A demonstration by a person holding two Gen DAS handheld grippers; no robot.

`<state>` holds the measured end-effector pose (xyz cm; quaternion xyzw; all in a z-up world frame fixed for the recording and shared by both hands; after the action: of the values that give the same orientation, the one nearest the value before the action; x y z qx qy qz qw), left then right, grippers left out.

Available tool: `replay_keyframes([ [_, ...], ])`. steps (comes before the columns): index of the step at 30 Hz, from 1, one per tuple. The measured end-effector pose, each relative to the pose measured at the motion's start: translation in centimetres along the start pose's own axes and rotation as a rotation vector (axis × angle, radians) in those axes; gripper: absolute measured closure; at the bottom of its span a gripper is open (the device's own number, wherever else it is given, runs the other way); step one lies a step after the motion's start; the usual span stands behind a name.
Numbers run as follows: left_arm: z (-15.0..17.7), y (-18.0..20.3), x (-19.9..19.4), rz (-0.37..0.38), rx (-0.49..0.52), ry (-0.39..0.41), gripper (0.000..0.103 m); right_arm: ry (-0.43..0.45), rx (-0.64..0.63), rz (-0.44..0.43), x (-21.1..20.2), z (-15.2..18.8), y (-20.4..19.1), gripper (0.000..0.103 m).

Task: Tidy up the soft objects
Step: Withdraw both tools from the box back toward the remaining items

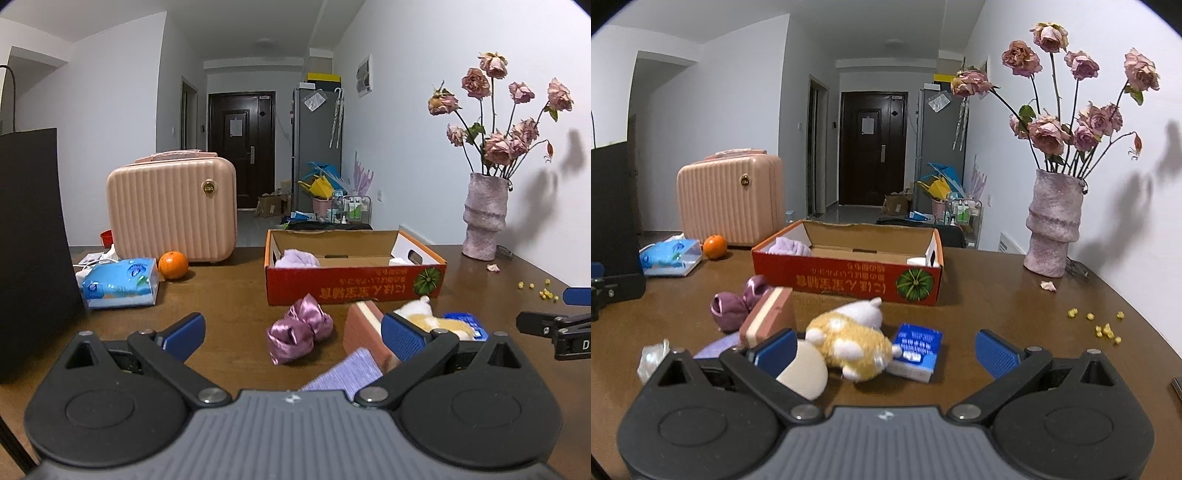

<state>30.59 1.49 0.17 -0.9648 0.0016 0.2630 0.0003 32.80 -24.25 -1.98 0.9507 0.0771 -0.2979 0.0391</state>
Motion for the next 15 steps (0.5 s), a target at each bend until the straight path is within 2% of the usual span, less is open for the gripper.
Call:
replay_keyframes([
  [15, 4.5, 2.9, -4.3, -0.016, -0.037, -0.014, 0.0, -0.017, 0.013, 0.058, -3.0, 5.1, -1.2, 0.0],
])
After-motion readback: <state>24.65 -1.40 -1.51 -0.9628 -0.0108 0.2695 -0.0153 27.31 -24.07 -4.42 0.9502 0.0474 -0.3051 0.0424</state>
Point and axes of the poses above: each gripper's, at about its wrist camera, not at the fingertips, and x roughly the way its jaws point, y to its right, z to its underside, the point moved 7 cm from there along x, roughly the way its jaws point, and after that the axes turned 10 degrees about -y, right-handed, at the moved point
